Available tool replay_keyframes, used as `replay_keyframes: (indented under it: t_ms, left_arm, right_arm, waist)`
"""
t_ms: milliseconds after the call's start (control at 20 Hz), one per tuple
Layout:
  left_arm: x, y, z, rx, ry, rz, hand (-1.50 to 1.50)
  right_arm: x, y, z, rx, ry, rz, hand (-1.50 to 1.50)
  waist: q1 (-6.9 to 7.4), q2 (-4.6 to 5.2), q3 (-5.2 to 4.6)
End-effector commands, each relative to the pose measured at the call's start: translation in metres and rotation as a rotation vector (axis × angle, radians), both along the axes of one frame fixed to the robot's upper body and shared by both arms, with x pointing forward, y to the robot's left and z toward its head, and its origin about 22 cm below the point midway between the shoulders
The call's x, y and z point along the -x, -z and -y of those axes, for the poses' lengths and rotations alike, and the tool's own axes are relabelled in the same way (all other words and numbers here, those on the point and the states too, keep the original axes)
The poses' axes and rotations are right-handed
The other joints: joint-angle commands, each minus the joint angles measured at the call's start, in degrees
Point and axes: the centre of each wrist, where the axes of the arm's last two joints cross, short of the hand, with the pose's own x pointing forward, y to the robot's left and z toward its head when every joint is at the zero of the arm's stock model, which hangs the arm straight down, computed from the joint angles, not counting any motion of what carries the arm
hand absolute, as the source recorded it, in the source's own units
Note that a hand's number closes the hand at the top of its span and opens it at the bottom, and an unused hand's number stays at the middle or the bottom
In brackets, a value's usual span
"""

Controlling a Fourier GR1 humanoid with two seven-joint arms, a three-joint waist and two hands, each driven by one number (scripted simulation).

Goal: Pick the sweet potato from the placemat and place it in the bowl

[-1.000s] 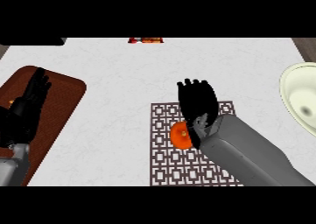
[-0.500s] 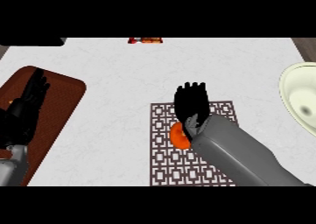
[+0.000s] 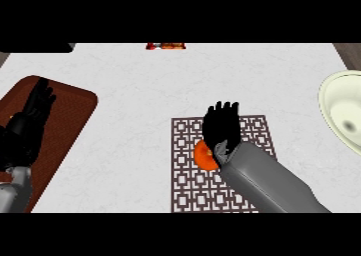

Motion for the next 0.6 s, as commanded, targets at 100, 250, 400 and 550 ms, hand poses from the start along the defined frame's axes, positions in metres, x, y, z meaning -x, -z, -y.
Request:
replay_keyframes:
  t_ms: [100,250,400,550]
  left_arm:
    - [0.002,0.015,-0.006,-0.01,-0.015,-0.007,0.0]
    - [-0.011,-0.004,0.005,-0.005,0.003,0.0,0.0]
    - [0.005,-0.011,0.006,-0.001,0.015,-0.015,0.0]
    - [0.009,0.018,0.009,0.017,0.0,-0.004,0.0]
  right_arm:
    - [0.014,0.022,0.01,0.076,0.097,-0.022,-1.5]
    - [0.014,0.012,0.015,0.065,0.077,0.001,-1.5]
    - [0.03,0.032,0.011,0.048,0.092,-0.001,-1.5]
    - [0.01,0.033,0.016,0.054,0.093,0.02,-1.5]
  waist:
    - [-0.27,0.01,-0.01]
    - [-0.32,-0.01,0.01]
    - [-0.08,-0.08,0.02]
    - [0.04,0.06,0.01]
